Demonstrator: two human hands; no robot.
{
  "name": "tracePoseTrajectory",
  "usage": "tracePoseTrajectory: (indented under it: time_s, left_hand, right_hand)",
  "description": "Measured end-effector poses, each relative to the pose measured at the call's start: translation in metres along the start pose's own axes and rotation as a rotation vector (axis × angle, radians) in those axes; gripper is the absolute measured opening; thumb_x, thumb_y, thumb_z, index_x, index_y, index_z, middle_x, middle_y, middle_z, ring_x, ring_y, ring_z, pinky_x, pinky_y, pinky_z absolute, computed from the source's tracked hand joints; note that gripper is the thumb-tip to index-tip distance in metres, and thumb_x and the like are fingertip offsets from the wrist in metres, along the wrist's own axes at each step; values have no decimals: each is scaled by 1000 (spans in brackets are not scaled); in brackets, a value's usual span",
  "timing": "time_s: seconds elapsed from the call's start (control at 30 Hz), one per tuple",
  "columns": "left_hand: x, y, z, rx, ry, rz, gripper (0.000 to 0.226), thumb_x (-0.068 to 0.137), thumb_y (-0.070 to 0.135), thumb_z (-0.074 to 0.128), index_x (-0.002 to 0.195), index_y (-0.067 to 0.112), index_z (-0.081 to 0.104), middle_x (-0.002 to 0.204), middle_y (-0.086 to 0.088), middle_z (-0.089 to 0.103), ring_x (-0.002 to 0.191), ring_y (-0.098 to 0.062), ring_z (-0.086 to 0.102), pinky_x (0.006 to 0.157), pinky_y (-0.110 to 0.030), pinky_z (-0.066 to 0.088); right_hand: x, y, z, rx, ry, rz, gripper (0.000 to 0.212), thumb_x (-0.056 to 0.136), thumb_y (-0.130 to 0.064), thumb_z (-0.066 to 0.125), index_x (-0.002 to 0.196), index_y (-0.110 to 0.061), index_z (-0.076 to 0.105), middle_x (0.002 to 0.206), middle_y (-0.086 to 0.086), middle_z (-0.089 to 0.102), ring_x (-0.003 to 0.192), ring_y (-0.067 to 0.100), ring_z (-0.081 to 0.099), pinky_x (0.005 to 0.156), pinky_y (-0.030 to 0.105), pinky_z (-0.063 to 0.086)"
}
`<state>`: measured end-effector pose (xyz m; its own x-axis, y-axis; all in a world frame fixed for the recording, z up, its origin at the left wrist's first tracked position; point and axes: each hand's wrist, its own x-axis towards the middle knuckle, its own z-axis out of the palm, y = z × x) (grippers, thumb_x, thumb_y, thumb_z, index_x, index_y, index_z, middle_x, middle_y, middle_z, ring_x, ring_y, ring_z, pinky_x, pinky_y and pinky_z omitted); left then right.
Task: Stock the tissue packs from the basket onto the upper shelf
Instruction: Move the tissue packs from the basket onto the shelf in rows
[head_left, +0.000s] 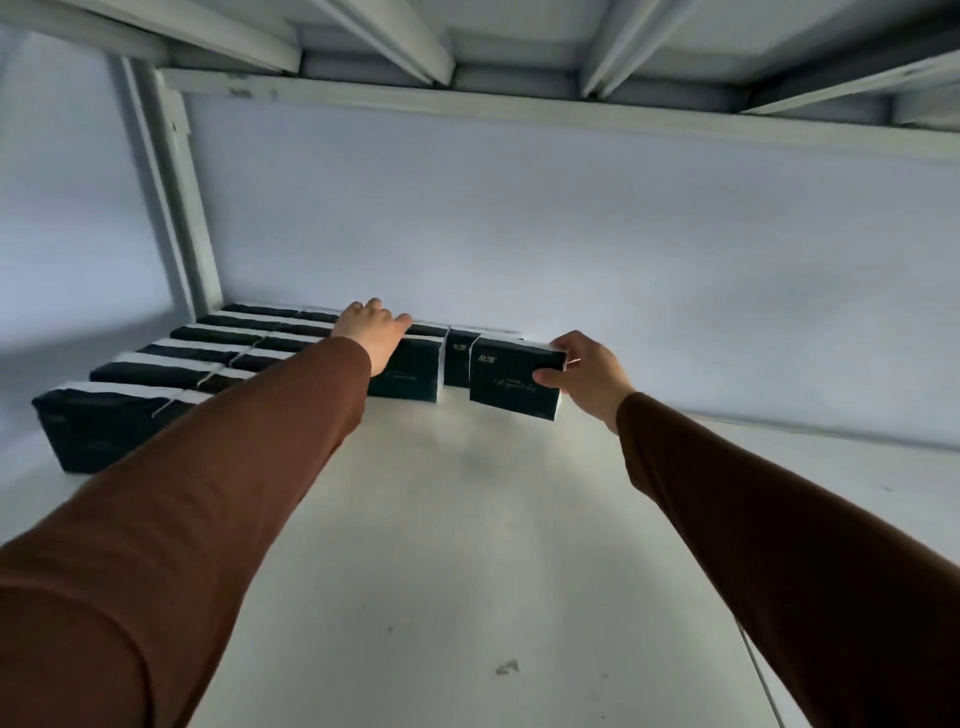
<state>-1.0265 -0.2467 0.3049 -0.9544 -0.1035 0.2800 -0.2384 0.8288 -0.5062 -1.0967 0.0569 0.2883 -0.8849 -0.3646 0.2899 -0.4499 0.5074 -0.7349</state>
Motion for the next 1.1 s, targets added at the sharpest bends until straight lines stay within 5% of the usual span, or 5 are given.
tracePoseTrajectory:
  time_s: [0.13,0.43,0.93,1.1]
  left_hand:
    - [-16,10,-6,-63,80,-54,61,75,2,63,132,13,42,127,-10,44,116,-29,45,88,-37,43]
    - [-108,53,-16,-281,35,110,43,92,30,60,128,10,47,121,-6,52,113,-25,47,90,-37,44]
    - [-133,75,-25,-445,21,57,34,95,31,55,124,15,52,118,-3,60,109,-23,54,88,-41,49]
    - [-149,91,-57,-518,-19,43,32,95,25,55,125,15,53,126,-4,58,115,-24,53,92,-41,48]
  right_hand:
    - [12,-7,11,-63,0,-35,41,76,-27,78,112,-19,60,106,3,61,96,24,59,82,37,49]
    - [25,-8,40,-116,3,-15,47,79,-30,77,121,-18,59,119,8,44,93,23,53,82,28,43]
    - [13,-13,58,-15,18,69,62,80,-12,70,133,-14,36,124,8,50,92,21,51,82,32,44]
    - [-36,-9,16,-72,-35,-30,50,84,-17,70,128,-15,48,125,6,48,97,17,50,85,30,46]
